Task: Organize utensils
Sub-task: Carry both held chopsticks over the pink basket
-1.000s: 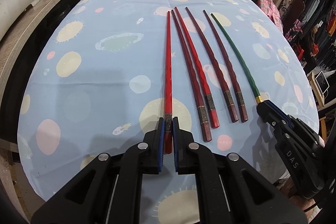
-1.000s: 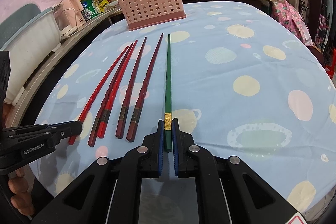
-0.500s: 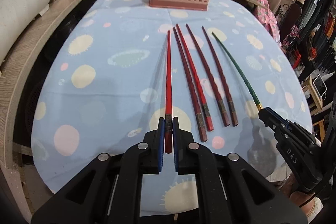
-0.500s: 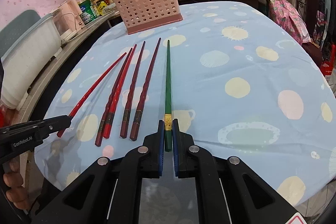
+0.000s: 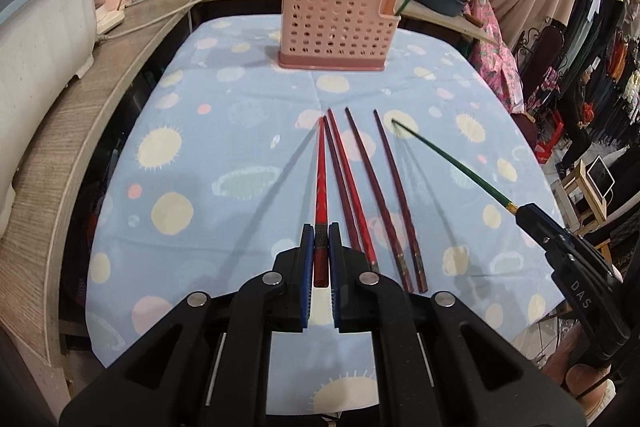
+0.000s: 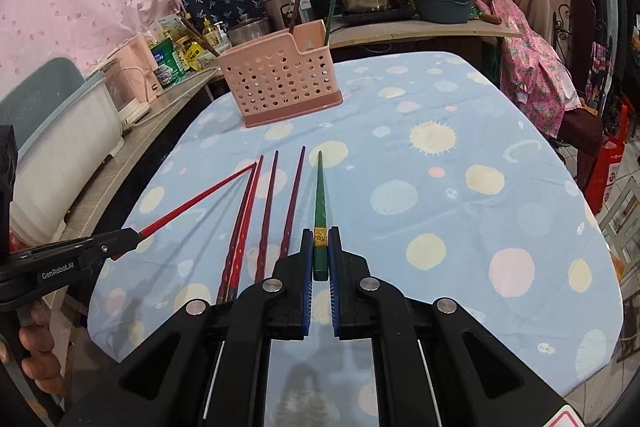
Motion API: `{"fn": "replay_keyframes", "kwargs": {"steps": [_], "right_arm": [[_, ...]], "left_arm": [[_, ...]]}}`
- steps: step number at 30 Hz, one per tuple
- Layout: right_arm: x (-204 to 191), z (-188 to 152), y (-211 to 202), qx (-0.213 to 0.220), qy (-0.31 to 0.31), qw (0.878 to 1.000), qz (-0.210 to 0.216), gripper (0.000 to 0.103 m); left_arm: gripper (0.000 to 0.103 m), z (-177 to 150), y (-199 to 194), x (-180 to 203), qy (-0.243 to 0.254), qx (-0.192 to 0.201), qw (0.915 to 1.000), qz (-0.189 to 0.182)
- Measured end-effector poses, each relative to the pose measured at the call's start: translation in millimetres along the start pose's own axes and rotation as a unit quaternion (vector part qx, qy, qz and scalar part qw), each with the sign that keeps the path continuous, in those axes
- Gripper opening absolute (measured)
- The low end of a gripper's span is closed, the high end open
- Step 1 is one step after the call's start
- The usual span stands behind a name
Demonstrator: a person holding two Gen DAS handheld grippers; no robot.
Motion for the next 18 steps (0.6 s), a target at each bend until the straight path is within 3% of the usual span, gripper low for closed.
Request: {"fn": "replay_keyframes", "kwargs": {"steps": [18], "right_arm": [[-12, 145, -32, 0.107, 0.006, 0.993, 0.04, 0.007]], "left_arm": [[0.007, 133, -38, 10, 0.009, 0.096, 0.9954, -0.005]]}}
Point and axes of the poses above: each gripper's, at about its wrist camera, not at the fingertips, and y roughly the way its jaws point, x to its right, z to its top, the point moved 4 cm from there along y, roughly the way its jaws point, and after that the axes turned 4 degrees about -z, right-handed, at the moved point
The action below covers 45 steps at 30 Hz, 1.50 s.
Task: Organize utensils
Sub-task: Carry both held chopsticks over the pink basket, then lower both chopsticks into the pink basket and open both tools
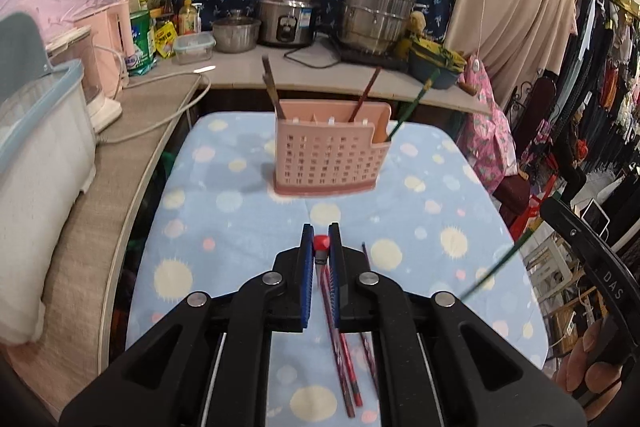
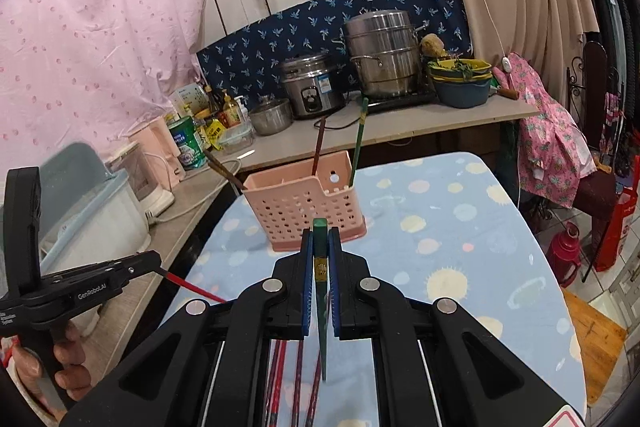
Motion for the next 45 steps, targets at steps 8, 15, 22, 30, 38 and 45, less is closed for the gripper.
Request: {"fn": "replay_keyframes", "kwargs": {"steps": [8, 15, 22, 30, 38, 45], "right_arm": [[-15, 65, 17, 0.037, -0.005, 0.999, 0.025, 0.007], [-29, 125, 40, 0.069, -0.003, 0.997, 0.041, 0.007], [-40, 191, 72, 0.099, 0.007, 0.994, 0.044, 0.007], [-46, 221, 124, 0.105, 0.012, 0.994, 0.033, 0.007], [-39, 191, 186, 0.054, 0.018, 0.998, 0.027, 0.007], [-32, 156, 219, 0.014, 0.017, 1.0, 0.019, 0.007]], "left_arm": [[0.007, 69, 5, 2, -0.003, 0.031, 0.9995, -0.006], [0.007, 132, -1, 8, 0.0, 0.084, 0.9964, 0.001], [0.007, 194, 5, 5, -0.009, 0.129, 0.9915, 0.015], [0.007, 225, 31, -10, -0.017, 0.149, 0.9882, 0.029], [0.007, 210, 82, -27, -0.02, 0.121, 0.9918, 0.038], [0.007, 187, 130, -40, -0.025, 0.073, 0.996, 0.045]]}}
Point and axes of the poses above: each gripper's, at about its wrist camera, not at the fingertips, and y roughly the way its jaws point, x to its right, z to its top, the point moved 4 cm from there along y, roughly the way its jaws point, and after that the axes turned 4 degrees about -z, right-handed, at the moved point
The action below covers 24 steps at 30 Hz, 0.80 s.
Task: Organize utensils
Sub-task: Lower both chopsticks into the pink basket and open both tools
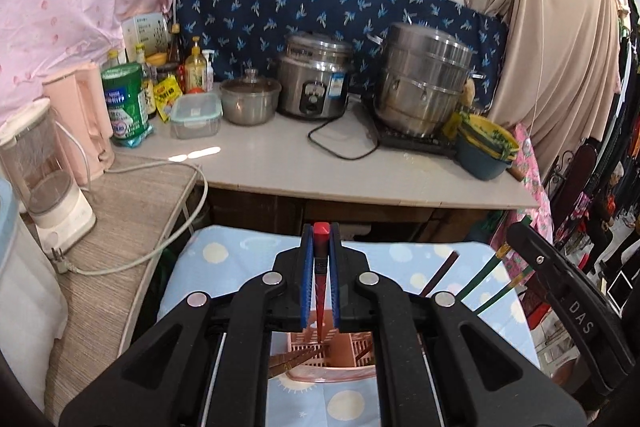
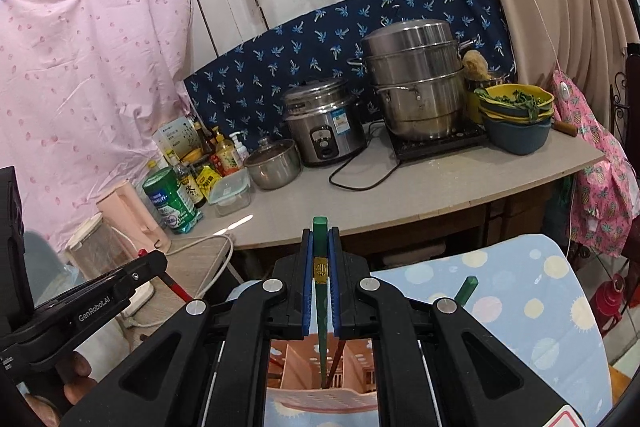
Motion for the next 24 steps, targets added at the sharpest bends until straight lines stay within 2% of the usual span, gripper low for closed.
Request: {"fn": "replay_keyframes", "kwargs": {"steps": [8, 10, 11, 13, 16, 24], "right_arm": [[8, -23, 15, -0.027, -0.007, 1.0, -0.009, 0.008], [10, -26, 15, -0.027, -0.006, 1.0, -0.011, 0.018], [11, -27, 13, -0.025, -0.007, 1.0, -0.014, 0.021], [11, -28, 8, -0.021, -0.007, 1.0, -0.015, 0.028], [12, -28, -1, -0.012, -0.007, 1.0, -0.017, 0.032], [14, -24, -41, 0.013, -0.006, 1.0, -0.016, 0.04]], "left_arm": [[0.008, -15, 16, -4, -0.002, -0.012, 0.9999, -0.002], [0.008, -16, 13, -3, 0.001, -0.003, 1.0, 0.0], [0.01, -17, 11, -2, 0.003, 0.001, 1.0, 0.003], [0.022, -17, 9, 0, 0.005, 0.003, 1.0, 0.005], [0.037, -17, 1, 0, 0.005, 0.012, 0.9999, 0.01], [0.038, -24, -29, -2, 0.001, 0.026, 0.9996, 0.013]]}}
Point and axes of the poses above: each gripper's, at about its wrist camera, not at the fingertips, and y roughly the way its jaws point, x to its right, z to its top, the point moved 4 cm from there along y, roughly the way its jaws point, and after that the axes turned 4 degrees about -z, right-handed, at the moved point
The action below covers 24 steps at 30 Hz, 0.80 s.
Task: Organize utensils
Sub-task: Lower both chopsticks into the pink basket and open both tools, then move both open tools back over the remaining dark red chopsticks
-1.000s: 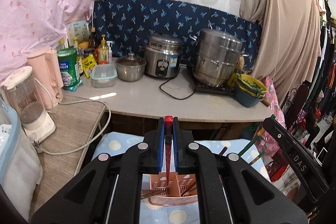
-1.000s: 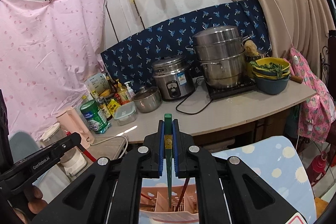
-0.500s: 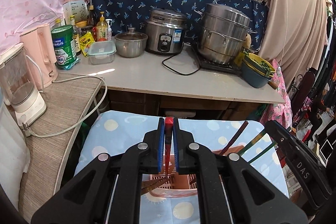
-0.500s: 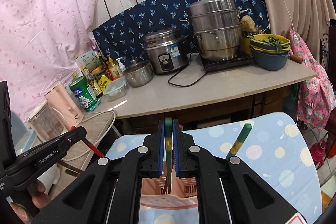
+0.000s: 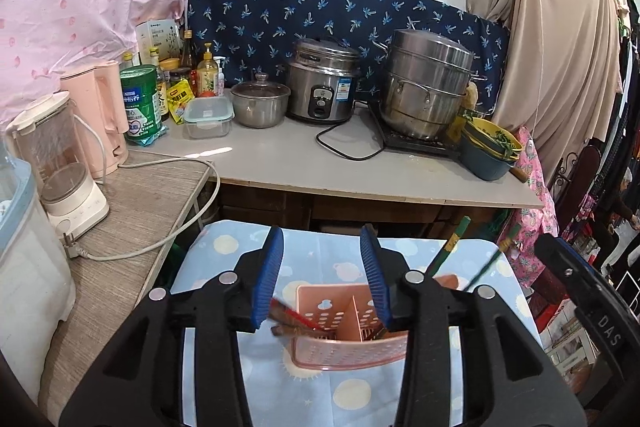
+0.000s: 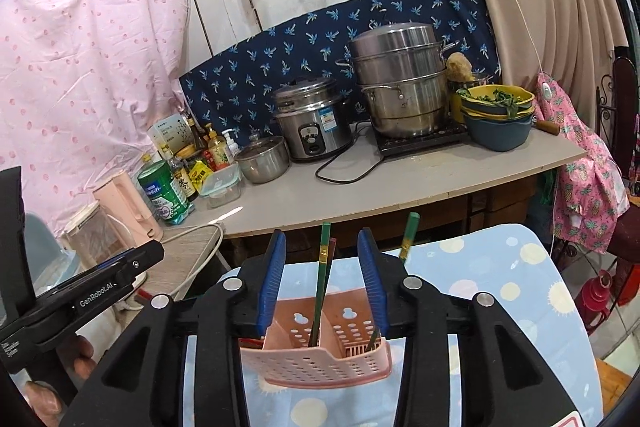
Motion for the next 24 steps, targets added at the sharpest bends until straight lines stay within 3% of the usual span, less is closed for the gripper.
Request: {"fn": "replay_keyframes", "kwargs": {"steps": [8, 24], "right_arm": [[11, -27, -43, -0.005, -0.002, 1.0, 0.0, 0.041], [24, -136, -111, -0.062, -0.043, 0.997, -0.026, 0.041]], "left_arm": [[0.039, -34, -30, -7, 0.002, -0.014, 0.9999, 0.007], [0.038, -142, -79, -16, 0.018, -0.061, 0.9976, 0.029]]}}
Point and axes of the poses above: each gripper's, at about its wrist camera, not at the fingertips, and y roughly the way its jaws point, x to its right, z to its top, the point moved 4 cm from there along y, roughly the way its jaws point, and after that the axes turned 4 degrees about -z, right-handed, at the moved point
